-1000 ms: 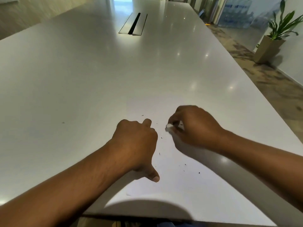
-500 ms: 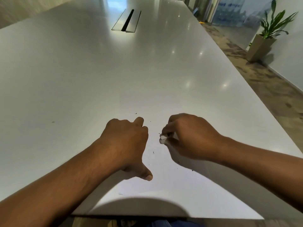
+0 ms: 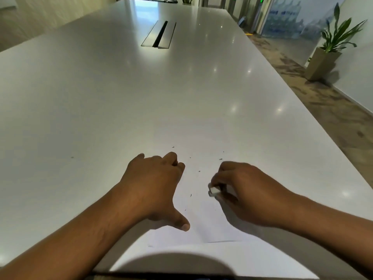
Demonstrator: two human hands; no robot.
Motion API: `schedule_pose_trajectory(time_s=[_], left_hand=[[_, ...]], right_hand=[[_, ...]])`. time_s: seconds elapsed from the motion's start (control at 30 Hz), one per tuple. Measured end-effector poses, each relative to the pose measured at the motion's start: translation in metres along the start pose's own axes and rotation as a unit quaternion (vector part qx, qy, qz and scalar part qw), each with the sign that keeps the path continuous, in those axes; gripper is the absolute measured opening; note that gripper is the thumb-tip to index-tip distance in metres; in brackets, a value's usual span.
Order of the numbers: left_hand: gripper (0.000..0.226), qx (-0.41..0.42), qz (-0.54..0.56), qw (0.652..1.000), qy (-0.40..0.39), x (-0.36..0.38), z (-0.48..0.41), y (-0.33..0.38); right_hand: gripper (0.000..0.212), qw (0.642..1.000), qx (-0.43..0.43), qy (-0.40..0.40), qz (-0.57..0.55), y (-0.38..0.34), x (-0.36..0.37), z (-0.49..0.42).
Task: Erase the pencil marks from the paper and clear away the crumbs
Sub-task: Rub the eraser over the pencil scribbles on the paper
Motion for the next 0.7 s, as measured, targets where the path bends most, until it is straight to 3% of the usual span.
schedule_pose_trajectory(time_s=[0.13, 0.47, 0.7], left_hand=[[0.093, 0.006, 0.022, 1.000, 0.009, 0.002, 0.001, -0.001], [0.102, 0.021, 0.014, 1.000, 0.014, 0.003, 0.000, 0.000], [0.102, 0.024, 0.004, 1.000, 0.005, 0.006, -0.002, -0.002]], right_hand=[[0.010, 0.998, 0.031, -0.029, -0.048, 0.012, -0.006, 0.005], [0.007, 0.980, 0.103, 0.154, -0.074, 0.038, -0.029, -0.069], [0.012, 0.985, 0.127, 0.111, 0.028, 0.044, -0.007, -0.098]])
Point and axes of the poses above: each hand's wrist, its own z-axis away from the middle knuckle, its own x-axis out of the palm, y = z × x, the point moved 7 cm from there along -z, towards the middle knuckle, and after that the axes turned 5 degrees about -x, right-handed, at the moved point
